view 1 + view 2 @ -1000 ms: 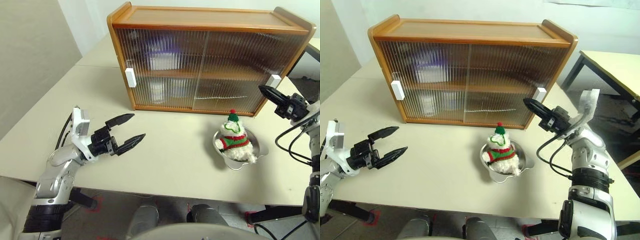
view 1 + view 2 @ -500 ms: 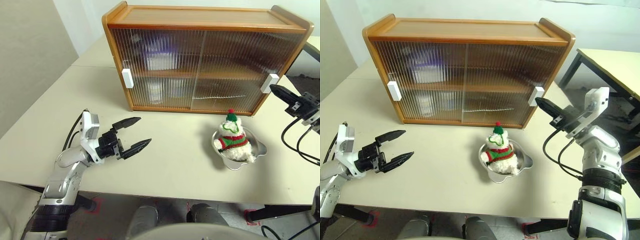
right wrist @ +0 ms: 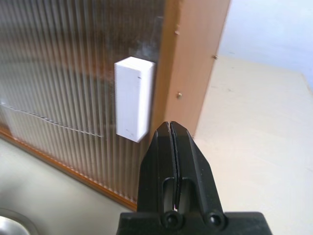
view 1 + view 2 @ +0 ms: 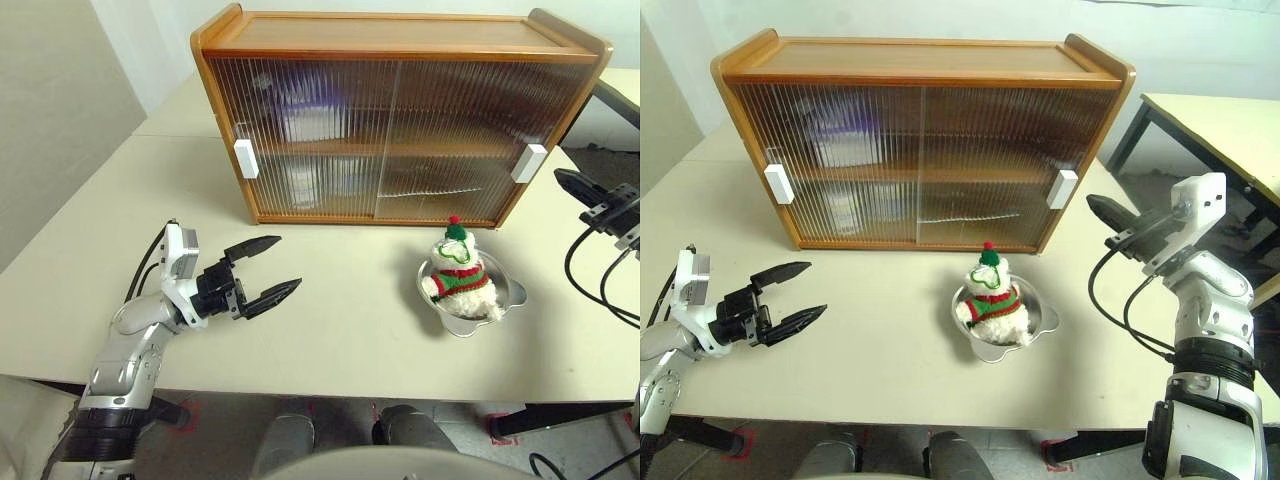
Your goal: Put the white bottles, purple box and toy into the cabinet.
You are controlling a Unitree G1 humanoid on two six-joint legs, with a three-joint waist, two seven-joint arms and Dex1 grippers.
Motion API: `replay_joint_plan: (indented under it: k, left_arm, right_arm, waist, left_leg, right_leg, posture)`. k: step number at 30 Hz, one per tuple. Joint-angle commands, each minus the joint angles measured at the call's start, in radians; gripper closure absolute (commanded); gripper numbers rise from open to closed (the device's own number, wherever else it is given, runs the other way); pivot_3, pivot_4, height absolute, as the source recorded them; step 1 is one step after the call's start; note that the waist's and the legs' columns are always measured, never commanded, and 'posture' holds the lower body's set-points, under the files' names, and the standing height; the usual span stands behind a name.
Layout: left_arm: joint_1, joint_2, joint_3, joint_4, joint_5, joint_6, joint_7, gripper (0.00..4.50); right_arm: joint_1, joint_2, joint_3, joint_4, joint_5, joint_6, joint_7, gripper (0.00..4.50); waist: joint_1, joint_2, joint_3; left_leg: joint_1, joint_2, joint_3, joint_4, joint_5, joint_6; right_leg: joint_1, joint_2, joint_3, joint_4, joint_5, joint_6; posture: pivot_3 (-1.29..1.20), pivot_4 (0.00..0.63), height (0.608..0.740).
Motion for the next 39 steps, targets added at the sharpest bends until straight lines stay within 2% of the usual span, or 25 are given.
replay_joint_plan:
  k: [1,26,39]
  left_arm:
    - [0.002,0.009,-0.010,0.012,0.021,-0.014,-0.012,0.00]
    - [0.038,0.009,0.005,0.030,0.024,-0.048,-0.005,0.00]
    - [0.050,0.007,-0.002,0.024,0.022,-0.049,-0.005,0.00]
  right_arm:
    - [-0.028,0.016,0.021,0.014,-0.008,-0.006,0.014,4.46]
    - [-0.086,0.133,0.105,-0.026,-0.021,0.012,0.047,4.46]
    - [-0.138,0.216,0.158,-0.037,-0.021,0.039,0.087,4.46]
  waist:
    - [-0.004,0.000,0.000]
    - [-0.008,0.001,0.000]
    - [-0.010,0.002,0.001]
  left_leg:
    - [0.000,0.000,0.000,0.000,0.000,0.000]
    - [0.001,0.002,0.000,0.000,0.000,0.000]
    - [0.001,0.004,0.001,-0.001,0.000,0.000]
  right_leg:
    - [0.000,0.000,0.000,0.000,-0.001,0.001]
    - [0.000,0.001,-0.001,0.000,0.000,0.000]
    - [-0.002,0.001,-0.001,0.000,0.004,-0.006]
  posture:
    - [-0.06,0.019,0.740]
    - [-0.03,0.024,0.740]
    - [-0.02,0.029,0.740]
